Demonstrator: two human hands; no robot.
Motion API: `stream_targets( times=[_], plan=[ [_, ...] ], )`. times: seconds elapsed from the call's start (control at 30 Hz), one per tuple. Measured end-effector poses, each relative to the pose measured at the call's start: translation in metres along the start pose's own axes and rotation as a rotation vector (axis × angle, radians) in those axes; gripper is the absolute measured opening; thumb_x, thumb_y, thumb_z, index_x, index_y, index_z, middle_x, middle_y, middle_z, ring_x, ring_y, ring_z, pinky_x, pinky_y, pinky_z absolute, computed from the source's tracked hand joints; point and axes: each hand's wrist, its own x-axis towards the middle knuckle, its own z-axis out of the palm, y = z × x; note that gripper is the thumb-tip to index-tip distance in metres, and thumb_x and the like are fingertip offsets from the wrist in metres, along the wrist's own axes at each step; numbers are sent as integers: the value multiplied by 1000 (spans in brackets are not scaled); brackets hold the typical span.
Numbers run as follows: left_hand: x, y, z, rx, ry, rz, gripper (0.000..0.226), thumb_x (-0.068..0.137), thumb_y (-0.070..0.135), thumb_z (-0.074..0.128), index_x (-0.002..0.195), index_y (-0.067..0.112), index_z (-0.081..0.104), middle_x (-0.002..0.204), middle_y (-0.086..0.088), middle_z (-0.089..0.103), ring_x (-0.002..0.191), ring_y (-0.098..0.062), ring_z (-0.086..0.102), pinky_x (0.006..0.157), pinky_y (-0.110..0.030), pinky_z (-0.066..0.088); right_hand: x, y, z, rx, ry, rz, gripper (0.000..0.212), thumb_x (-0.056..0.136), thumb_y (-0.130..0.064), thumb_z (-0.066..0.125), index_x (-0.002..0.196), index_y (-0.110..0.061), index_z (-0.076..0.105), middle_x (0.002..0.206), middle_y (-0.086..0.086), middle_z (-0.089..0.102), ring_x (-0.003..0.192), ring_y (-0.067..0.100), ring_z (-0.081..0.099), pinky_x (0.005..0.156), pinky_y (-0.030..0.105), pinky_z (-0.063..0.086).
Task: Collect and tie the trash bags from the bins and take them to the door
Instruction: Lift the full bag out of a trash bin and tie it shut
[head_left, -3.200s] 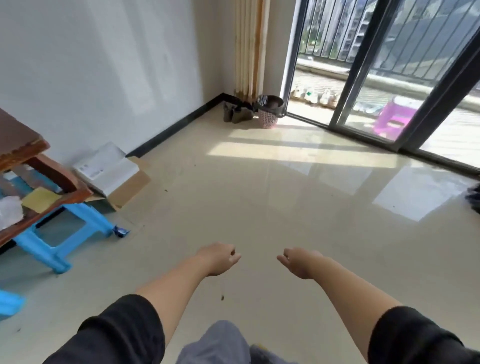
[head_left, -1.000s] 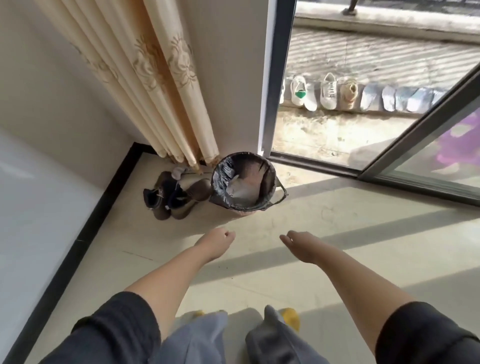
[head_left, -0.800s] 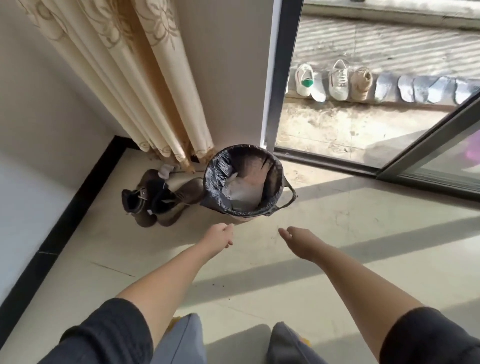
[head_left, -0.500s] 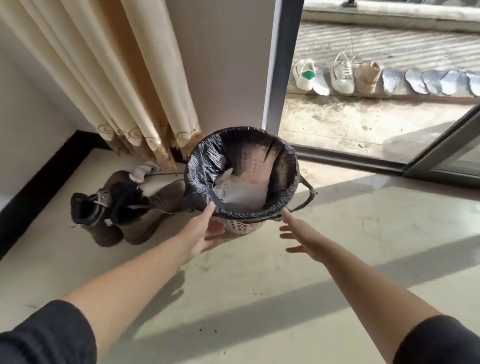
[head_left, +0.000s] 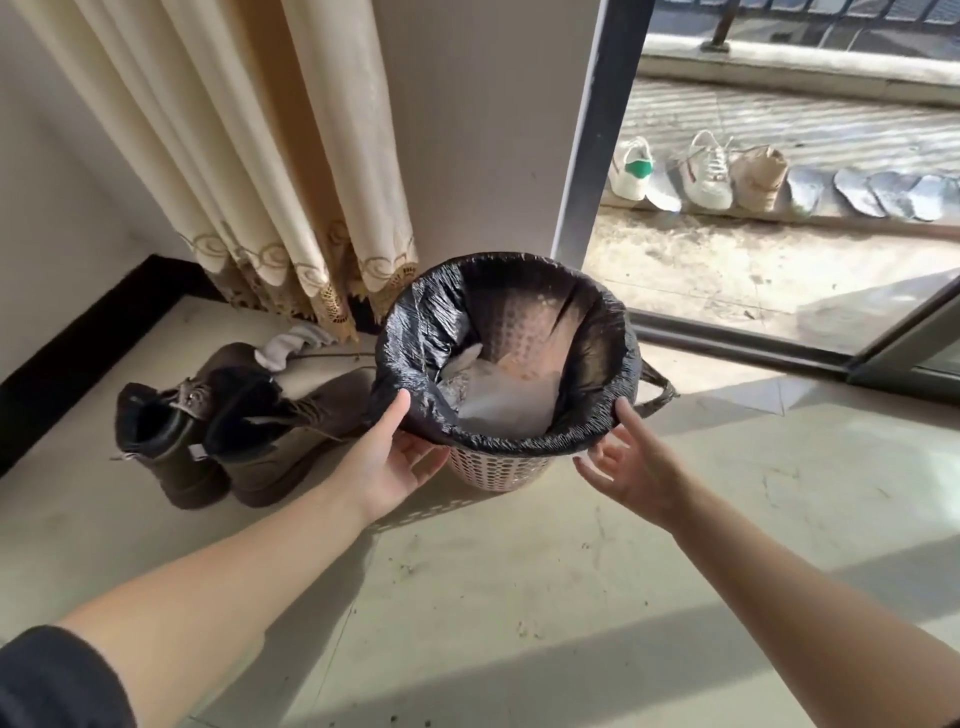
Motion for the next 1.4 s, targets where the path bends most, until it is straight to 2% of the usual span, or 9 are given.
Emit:
stream_targets(
  times=[0.17, 0.27, 0.37, 0.57, 0.8, 0.93, 1.13, 1.23, 1.4],
  plan=[
    [-8, 5, 6, -3, 65, 17, 15, 92, 27, 57, 94, 15, 65, 79, -3, 74, 72, -15, 70, 62, -30, 61, -2, 3, 4, 8, 60, 11, 55, 71, -52, 63, 120, -27, 55, 124, 11, 49, 121, 26, 49, 86, 54, 53],
    [-17, 3, 10, 2, 95, 18, 12, 92, 20, 58, 93, 10, 64, 71, -4, 74, 63, -14, 70, 54, -27, 59, -7, 0, 11, 113, 84, -7, 40, 73, -40, 67, 102, -14, 58, 102, 10, 58, 89, 21, 64, 64, 31, 60],
    [-22, 3, 11, 125, 115, 42, 14, 93, 18, 57, 89, 7, 62, 64, -5, 71, 52, -13, 68, 48, -24, 57, -10, -5, 11, 103, 92, -48, 37, 66, -37, 74, 87, -13, 55, 69, 1, 53, 43, 5, 46, 37, 11, 40],
    [-29, 4, 20, 347, 271, 181, 17, 93, 22, 57, 86, 7, 54, 72, -9, 59, 36, -10, 59, 38, -19, 50, -14, -23, 12, -27, 238, -131, 24, 91, -14, 57, 69, -13, 46, 52, -1, 45, 27, 2, 24, 26, 13, 19],
    [-47, 19, 45, 311, 213, 253, 23, 94, 23, 54, 75, 10, 53, 66, -5, 56, 37, -9, 55, 38, -17, 47, -37, -61, 42, -249, 472, -391, 26, 90, -3, 50, 66, -11, 45, 55, 4, 38, 36, 8, 33, 34, 16, 28],
    [-56, 16, 65, 595, 130, 351, 21, 96, 28, 50, 85, 11, 57, 85, -5, 62, 73, -14, 61, 60, -26, 54, -53, -62, 75, -353, 241, -463, 14, 94, -10, 49, 88, -12, 61, 82, 6, 62, 78, 14, 58, 80, 29, 50],
    [-61, 6, 98, 723, -7, 316, 33, 91, 39, 46, 96, 12, 63, 109, -10, 68, 107, -21, 62, 103, -43, 44, -48, -25, 109, -935, -218, -376, 37, 89, -37, 59, 124, -27, 51, 119, -9, 63, 106, -3, 59, 82, 13, 46],
    [-59, 12, 97, 666, -64, 273, 28, 95, 29, 44, 99, 11, 65, 101, -5, 70, 101, -18, 63, 100, -37, 46, -44, -21, 109, -1209, -250, -437, 60, 82, -38, 68, 135, -27, 42, 124, -10, 60, 110, 2, 58, 95, 20, 45],
    [-46, 17, 84, 497, 56, 210, 28, 94, 30, 51, 109, 7, 59, 91, -6, 68, 80, -18, 65, 74, -31, 55, -43, -18, 106, -1481, -25, -613, 27, 87, 1, 48, 105, -10, 66, 94, 4, 69, 85, 20, 60, 73, 28, 44]
  ],
)
